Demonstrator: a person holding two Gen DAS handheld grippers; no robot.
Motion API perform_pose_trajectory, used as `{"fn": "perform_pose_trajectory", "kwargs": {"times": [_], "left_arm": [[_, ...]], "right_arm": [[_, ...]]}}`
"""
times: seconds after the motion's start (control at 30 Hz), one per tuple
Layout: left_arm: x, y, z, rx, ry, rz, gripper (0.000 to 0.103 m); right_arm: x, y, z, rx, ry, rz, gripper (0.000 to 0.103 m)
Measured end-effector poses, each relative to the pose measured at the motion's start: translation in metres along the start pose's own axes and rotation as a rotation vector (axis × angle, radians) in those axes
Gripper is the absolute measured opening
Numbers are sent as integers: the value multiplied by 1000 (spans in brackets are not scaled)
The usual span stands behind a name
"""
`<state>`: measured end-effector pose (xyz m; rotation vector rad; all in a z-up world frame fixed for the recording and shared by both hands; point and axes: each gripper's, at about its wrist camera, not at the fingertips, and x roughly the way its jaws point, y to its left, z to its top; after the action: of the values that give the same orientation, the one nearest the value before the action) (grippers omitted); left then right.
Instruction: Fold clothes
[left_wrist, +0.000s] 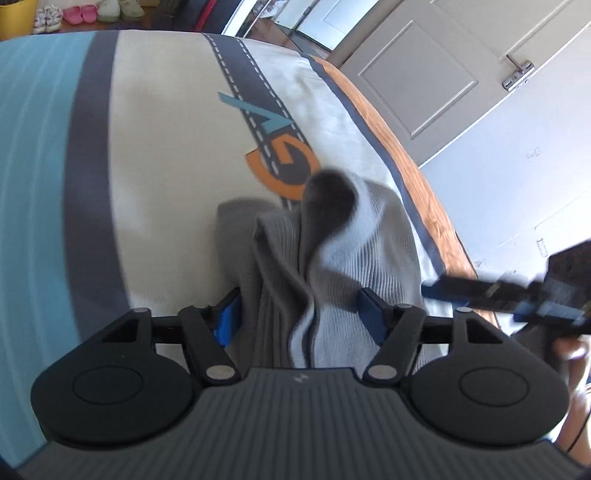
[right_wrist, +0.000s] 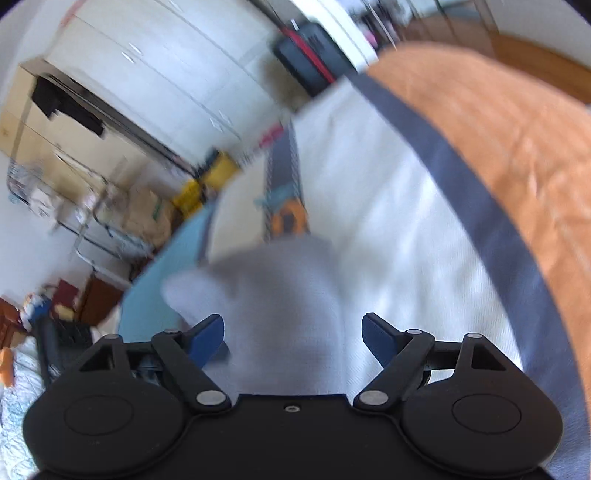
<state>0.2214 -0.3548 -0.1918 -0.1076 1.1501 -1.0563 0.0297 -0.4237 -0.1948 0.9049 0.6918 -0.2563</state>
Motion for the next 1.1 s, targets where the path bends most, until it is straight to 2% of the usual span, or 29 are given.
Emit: {"fn": "perform_pose_trajectory", "kwargs": {"times": [0.07,0.13,0.17,0.2,0.23,0.3,0.4,0.5,0.63,0.7,0.77,0.87,0.97,1.03,1.1], "left_arm": [[8,3,9,-40,0,-32,68],[13,1,13,-28,-4,-29,58],[13,-6,10,2,-18,-18,46],[10,-17,5,49,-44,-2,39],[7,-28,0,103,-76,25,37],[-13,-39,-10,152,-140,53,31],[-48,-48,-19,175,-223,57,30],[-94,-55,-25,181,-259,74,29],[-161,-48,-32,115,-272,121,28],[-188,-38,-35,101,-272,170,28],[-202,-20,-39,96,-272,254,32],[-210,17,-48,29,-234,338,33],[-220,52,-65,22,-295,382,35],[-228,74,-67,-37,-306,401,35],[-240,92,-66,-135,-340,347,35]], "right_arm": [[14,-7,-2,22,16,24,87],[26,-12,-5,21,-31,113,90],[32,-14,-7,11,-52,149,93],[34,-14,-7,6,-75,161,88],[33,-12,-7,10,-110,180,78],[33,-6,-6,-8,-129,178,42],[21,15,-10,-104,-172,219,40],[5,65,-17,-313,-226,216,39],[8,132,-22,-462,-221,261,39],[15,168,-27,-551,-210,255,41],[27,203,-33,-646,-200,194,46],[32,213,-46,-577,-196,74,51],[37,220,-58,-495,-192,-46,52],[26,201,-72,-386,-170,-35,55],[15,175,-88,-258,-158,-4,64]]}}
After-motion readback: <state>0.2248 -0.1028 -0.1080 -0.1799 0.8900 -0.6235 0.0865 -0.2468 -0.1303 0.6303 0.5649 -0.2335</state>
